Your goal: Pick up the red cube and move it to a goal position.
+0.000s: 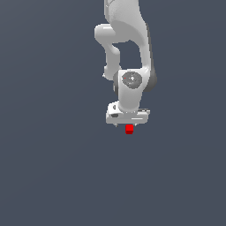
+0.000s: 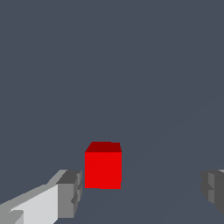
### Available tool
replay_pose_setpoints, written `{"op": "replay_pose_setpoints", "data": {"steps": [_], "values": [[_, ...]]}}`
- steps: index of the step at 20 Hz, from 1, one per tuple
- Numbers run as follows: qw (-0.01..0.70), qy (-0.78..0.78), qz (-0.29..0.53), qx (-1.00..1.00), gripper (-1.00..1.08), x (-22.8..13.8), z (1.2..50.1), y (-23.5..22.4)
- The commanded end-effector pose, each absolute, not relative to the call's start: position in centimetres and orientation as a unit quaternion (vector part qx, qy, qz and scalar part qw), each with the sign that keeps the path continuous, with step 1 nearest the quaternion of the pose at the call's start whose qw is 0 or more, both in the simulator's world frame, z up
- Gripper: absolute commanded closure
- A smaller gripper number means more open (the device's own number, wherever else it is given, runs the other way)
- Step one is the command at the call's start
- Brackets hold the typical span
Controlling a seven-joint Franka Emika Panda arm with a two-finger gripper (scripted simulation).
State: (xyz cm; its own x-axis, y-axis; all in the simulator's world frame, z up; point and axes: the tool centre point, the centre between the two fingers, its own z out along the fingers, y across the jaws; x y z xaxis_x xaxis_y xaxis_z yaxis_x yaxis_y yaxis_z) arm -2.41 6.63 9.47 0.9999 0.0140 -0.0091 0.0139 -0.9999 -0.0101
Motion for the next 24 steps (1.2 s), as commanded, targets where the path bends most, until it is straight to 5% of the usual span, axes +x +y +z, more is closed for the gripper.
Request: {"op": "replay_pose_setpoints", "data": {"steps": [1,15,16,24], "values": [[0.004,-0.005,0.004,-1.000,-0.92,-3.0,7.5,7.5],[0.000,0.002,0.000,-1.000,-0.92,-4.3,2.0,9.6],[0.000,0.002,0.000,-1.000,1.08,-4.3,2.0,9.6],[0.000,0.002,0.000,-1.000,1.08,-4.3,2.0,9.6]]}}
